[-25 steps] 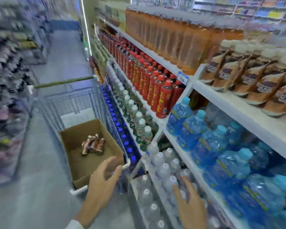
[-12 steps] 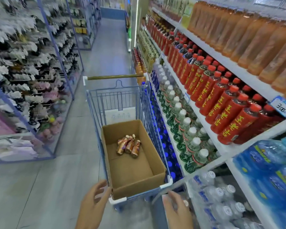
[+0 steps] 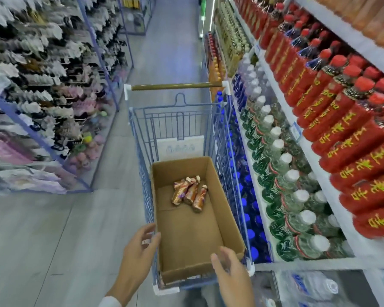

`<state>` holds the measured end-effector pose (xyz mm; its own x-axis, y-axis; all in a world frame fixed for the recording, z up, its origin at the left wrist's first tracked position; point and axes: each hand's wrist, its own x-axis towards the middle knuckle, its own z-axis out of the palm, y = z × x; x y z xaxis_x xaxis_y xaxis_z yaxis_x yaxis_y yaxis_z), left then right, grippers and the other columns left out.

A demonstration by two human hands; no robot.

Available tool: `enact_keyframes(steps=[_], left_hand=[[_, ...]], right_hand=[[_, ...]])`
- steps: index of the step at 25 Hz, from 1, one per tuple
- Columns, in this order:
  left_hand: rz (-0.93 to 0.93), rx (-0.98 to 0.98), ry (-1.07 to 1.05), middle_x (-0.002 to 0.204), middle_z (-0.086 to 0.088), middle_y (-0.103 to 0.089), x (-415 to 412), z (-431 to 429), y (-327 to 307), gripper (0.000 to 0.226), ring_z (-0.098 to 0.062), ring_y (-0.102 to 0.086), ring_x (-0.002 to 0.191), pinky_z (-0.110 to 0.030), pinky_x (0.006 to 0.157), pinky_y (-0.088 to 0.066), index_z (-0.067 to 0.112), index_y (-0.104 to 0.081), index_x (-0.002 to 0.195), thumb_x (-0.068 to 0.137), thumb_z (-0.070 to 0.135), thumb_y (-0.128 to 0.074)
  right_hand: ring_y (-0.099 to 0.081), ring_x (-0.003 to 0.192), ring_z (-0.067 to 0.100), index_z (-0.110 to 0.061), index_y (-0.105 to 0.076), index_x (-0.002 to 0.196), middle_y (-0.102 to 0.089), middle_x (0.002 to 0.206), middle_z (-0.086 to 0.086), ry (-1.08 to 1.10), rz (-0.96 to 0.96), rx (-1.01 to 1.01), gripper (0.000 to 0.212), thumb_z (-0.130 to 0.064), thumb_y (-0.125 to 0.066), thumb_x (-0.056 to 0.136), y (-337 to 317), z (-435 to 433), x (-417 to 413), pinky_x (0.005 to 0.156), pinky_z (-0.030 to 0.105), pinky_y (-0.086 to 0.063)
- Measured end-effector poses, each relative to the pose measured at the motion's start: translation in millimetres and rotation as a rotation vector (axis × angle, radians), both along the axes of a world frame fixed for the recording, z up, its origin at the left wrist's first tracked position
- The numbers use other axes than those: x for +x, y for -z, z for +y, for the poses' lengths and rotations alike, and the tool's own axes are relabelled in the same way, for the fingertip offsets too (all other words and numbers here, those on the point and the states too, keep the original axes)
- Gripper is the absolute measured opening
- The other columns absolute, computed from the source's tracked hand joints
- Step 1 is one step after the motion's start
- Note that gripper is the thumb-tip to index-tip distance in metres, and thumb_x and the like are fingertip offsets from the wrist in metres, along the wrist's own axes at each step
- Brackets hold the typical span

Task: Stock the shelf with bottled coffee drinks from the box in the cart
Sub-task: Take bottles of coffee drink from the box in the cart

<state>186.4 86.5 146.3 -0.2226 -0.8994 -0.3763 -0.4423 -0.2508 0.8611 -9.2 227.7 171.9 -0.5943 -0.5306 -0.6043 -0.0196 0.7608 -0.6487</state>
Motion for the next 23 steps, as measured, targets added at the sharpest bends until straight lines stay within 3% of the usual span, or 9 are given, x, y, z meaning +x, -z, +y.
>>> enact_keyframes(steps=[4,8,12,14,17,19,23], left_hand=[[-0.12,0.013,0.041,0.123,0.005,-0.067,-60,-54,32,0.033,-0.006,-0.061,0.109,-0.028,0.092,-0.051,0.03,-0.06,0.131,0.099,0.038,-0.064],[-0.223,0.095,0.069,0.131,0.001,-0.064,-116,-118,80,0.047,-0.018,-0.059,0.121,-0.038,0.107,-0.047,0.02,-0.056,0.139,0.099,0.043,-0.063],[-0.263,0.244,0.091,0.124,-0.002,-0.064,-166,-176,156,0.049,-0.022,-0.061,0.115,-0.031,0.092,-0.046,0.014,-0.053,0.136,0.097,0.042,-0.063],[-0.33,0.291,0.138,0.134,-0.009,-0.061,-183,-198,202,0.05,-0.028,-0.059,0.121,-0.038,0.098,-0.048,0.012,-0.048,0.139,0.098,0.037,-0.063],[-0.475,0.344,0.239,0.154,-0.021,-0.041,-200,-224,275,0.068,-0.04,-0.038,0.143,-0.048,0.117,-0.032,0.009,-0.034,0.152,0.097,0.032,-0.065],[-0.526,0.352,0.307,0.161,-0.02,-0.031,-206,-234,312,0.078,-0.04,-0.026,0.149,-0.05,0.122,-0.023,0.01,-0.026,0.157,0.095,0.032,-0.067],[-0.475,0.3,0.25,0.149,-0.016,-0.05,-206,-242,357,0.067,-0.036,-0.047,0.137,-0.05,0.115,-0.038,0.013,-0.04,0.149,0.092,0.028,-0.071]], right_hand=[[-0.047,0.113,0.008,-0.034,-0.052,0.136,-0.054,0.137,-0.012,-0.06,-0.032,0.048,0.041,-0.051,-0.055,0.099,21,-45,-40,0.094,0.025,-0.038],[-0.05,0.11,0.008,-0.031,-0.053,0.139,-0.055,0.137,-0.009,-0.067,-0.09,0.081,0.043,-0.046,-0.057,0.099,41,-74,-67,0.091,0.023,-0.037],[-0.053,0.124,0.012,-0.033,-0.057,0.131,-0.059,0.134,-0.009,-0.024,-0.115,0.159,0.036,-0.042,-0.062,0.097,75,-96,-79,0.106,0.029,-0.041],[-0.054,0.124,0.01,-0.042,-0.056,0.121,-0.061,0.129,-0.016,-0.016,-0.096,0.207,0.028,-0.045,-0.064,0.095,95,-103,-81,0.107,0.03,-0.041],[-0.056,0.121,0.007,-0.046,-0.056,0.116,-0.062,0.124,-0.022,0.039,-0.098,0.267,0.026,-0.049,-0.066,0.092,128,-114,-84,0.099,0.026,-0.043],[-0.058,0.118,0.006,-0.046,-0.058,0.116,-0.063,0.122,-0.022,0.066,-0.108,0.295,0.027,-0.047,-0.067,0.091,149,-120,-86,0.091,0.022,-0.043],[-0.058,0.12,0.007,-0.046,-0.056,0.115,-0.065,0.121,-0.02,0.032,-0.11,0.338,0.025,-0.047,-0.067,0.092,175,-129,-88,0.101,0.027,-0.044]])
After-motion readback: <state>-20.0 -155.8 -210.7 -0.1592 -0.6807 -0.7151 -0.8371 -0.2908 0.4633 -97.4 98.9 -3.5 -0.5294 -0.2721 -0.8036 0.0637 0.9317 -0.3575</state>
